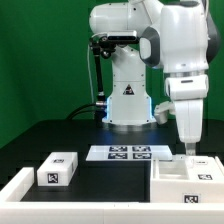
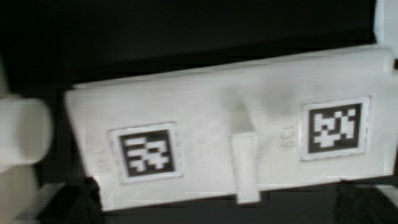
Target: Assemble cabinet
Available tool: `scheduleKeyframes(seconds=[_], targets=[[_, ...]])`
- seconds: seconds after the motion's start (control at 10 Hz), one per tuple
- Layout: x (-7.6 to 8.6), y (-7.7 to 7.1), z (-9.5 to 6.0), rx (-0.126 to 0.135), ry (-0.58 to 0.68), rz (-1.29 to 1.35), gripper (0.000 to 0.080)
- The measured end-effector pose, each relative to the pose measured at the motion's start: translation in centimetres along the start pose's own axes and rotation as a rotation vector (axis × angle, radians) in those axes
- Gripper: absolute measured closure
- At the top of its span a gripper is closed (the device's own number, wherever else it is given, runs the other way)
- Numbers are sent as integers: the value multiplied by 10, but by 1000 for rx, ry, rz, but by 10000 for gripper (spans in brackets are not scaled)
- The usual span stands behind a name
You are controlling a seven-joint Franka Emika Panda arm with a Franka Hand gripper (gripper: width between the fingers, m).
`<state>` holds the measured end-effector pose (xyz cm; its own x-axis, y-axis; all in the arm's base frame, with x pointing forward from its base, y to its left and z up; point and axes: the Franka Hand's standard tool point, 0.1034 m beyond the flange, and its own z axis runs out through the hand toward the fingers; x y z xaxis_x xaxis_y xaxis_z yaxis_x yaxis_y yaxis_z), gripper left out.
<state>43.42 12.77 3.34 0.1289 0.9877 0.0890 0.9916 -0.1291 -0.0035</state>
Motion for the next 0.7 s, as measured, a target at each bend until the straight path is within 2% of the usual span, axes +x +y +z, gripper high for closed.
scheduleKeyframes(seconds=[0.3, 0.5, 0.7], targets=[[-3, -8, 20, 19, 16, 13, 150], [-3, -8, 23, 13, 25, 18, 150], [-3, -8, 23, 13, 25, 18, 412]])
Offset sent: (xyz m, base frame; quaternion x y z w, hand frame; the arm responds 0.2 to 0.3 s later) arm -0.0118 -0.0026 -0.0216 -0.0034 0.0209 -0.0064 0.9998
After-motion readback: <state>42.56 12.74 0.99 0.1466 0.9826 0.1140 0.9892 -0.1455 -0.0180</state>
